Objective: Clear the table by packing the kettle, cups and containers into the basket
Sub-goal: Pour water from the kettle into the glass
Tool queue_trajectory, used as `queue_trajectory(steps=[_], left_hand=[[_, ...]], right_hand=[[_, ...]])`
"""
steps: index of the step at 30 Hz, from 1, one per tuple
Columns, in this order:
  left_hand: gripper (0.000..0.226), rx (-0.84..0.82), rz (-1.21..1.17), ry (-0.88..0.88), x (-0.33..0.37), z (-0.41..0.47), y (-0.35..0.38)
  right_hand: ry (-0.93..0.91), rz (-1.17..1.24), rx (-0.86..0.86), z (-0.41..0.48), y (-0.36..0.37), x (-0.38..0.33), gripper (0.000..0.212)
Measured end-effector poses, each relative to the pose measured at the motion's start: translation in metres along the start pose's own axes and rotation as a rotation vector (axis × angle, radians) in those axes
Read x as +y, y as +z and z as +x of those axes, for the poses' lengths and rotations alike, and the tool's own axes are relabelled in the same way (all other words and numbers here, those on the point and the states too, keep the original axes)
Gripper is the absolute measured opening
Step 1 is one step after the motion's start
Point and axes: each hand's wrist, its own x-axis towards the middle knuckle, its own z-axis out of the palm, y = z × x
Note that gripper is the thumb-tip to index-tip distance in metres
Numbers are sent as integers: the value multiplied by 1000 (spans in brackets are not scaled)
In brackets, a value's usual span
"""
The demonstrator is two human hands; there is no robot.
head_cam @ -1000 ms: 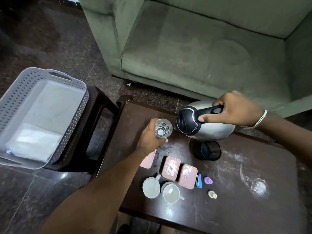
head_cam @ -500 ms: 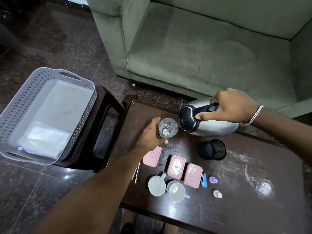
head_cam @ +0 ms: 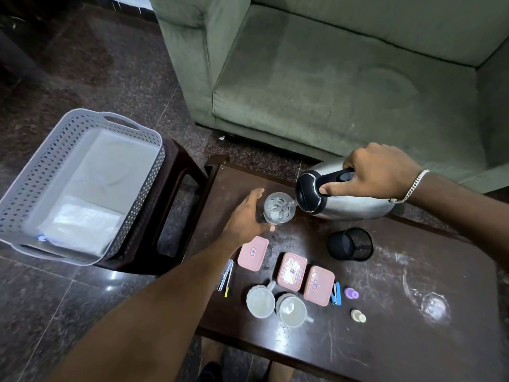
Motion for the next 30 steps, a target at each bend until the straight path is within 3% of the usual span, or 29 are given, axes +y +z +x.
queue_trajectory(steps=[23, 30], left_hand=[[107, -9, 33, 30, 4, 0, 0], [93, 12, 58, 76, 4, -1, 3]], right_hand=[[-31, -68, -46, -6, -14, -12, 88], [-11, -73, -56, -8, -18, -15, 91]])
